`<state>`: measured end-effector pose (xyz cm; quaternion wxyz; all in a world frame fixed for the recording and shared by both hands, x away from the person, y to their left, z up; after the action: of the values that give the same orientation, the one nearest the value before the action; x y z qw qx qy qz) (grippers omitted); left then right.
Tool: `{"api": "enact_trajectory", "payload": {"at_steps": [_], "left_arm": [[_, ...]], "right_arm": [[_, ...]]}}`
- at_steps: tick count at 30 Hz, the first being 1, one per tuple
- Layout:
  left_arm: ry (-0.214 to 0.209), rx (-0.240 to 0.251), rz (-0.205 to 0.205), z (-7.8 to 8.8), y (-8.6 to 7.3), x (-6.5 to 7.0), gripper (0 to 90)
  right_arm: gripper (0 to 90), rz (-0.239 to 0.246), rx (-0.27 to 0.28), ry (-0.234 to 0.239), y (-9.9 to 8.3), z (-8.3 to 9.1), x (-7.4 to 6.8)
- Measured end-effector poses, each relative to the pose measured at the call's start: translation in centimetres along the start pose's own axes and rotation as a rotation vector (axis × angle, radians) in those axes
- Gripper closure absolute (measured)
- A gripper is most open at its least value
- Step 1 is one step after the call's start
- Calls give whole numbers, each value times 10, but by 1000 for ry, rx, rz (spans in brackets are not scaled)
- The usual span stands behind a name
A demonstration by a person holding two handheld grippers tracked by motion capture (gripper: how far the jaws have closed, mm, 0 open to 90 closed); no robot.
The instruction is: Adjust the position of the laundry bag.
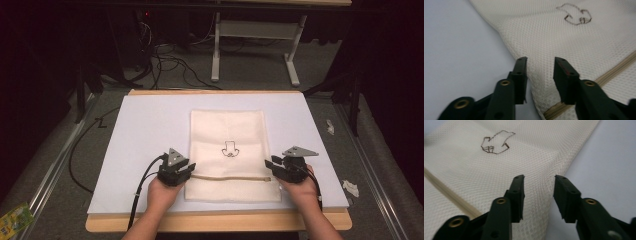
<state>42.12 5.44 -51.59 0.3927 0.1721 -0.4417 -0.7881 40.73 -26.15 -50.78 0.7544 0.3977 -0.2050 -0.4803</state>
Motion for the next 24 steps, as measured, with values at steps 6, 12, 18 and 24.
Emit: {"api": "enact_trajectory", "payload": {"at_steps": [6, 12, 18, 24], "left_arm": [[0, 70, -2, 21, 6, -1, 444], [-103, 64, -15, 23, 4, 2, 468], [-117, 49, 3, 20, 6, 3, 443], [-83, 74, -21, 21, 11, 6, 403]], "right_arm": [[523, -34, 50, -18, 1, 33, 4], [521, -71, 13, -18, -30, 54, 4], [570, -82, -30, -43, -36, 42, 1], [614, -80, -66, -3, -40, 30, -4]]}}
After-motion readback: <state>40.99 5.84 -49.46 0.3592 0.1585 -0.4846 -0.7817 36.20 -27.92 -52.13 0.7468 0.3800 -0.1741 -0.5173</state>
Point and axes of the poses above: each handheld gripper's, and its own axes: z roughly backward along the jaws, y roughly out of its top, x roughly to its right, the point moved 8 cm from there along -z, roughly forward along the jaws, and after that the axes turned 2 degrees about x, right-handed, at the moved point
